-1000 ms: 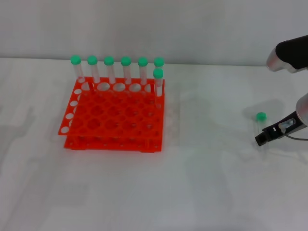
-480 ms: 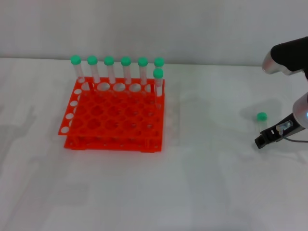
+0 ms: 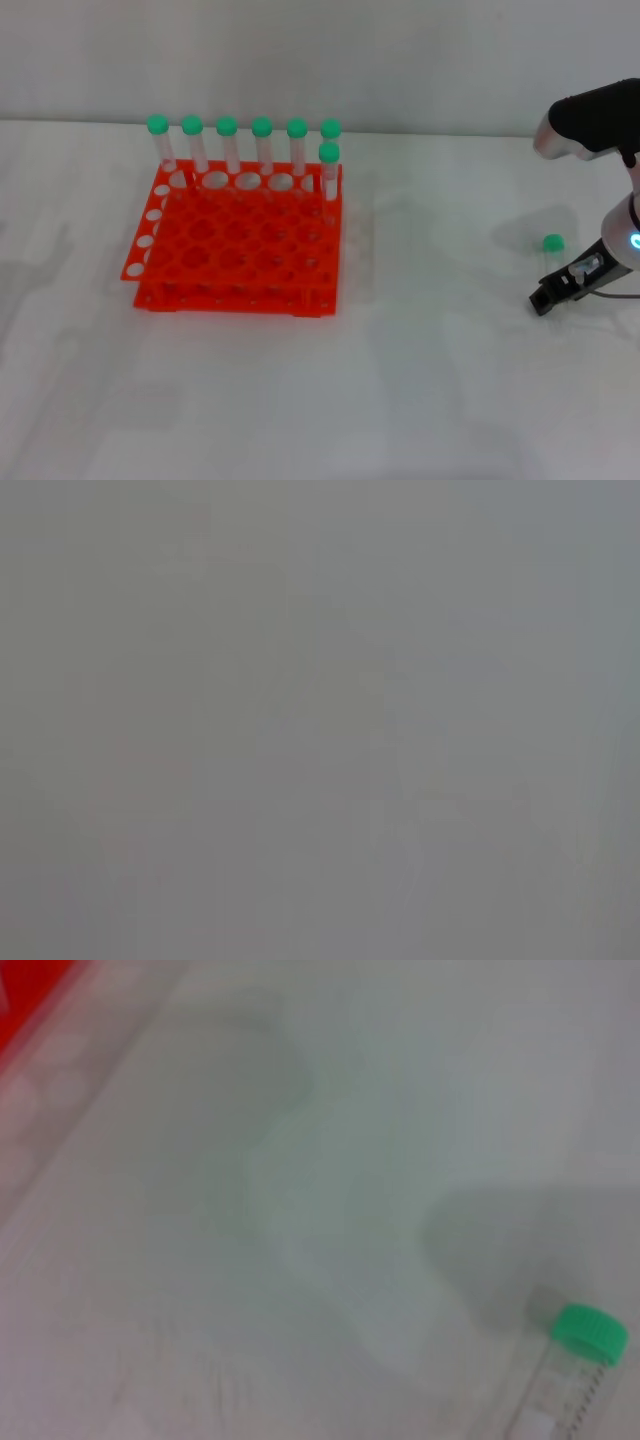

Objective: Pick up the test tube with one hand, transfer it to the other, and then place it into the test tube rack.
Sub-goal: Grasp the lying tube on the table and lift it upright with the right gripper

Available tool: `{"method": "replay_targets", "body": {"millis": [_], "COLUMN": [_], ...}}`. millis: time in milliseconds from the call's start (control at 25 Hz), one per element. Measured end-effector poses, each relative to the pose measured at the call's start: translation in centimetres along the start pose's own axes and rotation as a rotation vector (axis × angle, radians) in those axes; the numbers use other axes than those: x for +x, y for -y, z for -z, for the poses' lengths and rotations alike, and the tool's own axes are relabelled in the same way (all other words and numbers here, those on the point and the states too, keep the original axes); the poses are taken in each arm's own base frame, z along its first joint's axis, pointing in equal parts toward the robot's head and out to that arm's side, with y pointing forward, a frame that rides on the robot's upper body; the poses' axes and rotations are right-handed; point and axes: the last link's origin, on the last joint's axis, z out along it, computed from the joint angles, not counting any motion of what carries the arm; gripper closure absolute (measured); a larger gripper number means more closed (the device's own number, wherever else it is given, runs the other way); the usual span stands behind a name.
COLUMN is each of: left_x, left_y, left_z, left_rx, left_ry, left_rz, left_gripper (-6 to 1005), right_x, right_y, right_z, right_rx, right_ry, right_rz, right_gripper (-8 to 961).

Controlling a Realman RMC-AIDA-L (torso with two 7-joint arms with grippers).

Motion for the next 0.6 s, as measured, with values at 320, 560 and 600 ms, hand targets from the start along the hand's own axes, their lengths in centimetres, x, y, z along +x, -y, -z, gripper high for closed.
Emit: {"method": "replay_targets", "body": {"millis": [320, 560, 600], "left_x": [-0.22, -0.28, -0.30], "left_y": [-0.17, -0.30, -0.32], "left_z": [0.11, 0.11, 0.13], "left_rx": [0.000, 0.000, 0.000], "left_ry": [0.007, 0.007, 0.008], "left_rz": [0.006, 0.009, 0.010], "left_gripper": [104, 104, 104], "right_x": [0.31, 0.50, 0.55], "right_y": [0.12, 0.08, 0.11], "right_z": [-0.17, -0.19, -0.19], "right_rx": [0.000, 0.011, 0.012], "right_ry": [-0.017, -0.028, -0.029], "right_rz": [-0.007, 0.009, 0.011], "right_gripper": [590, 614, 623]}}
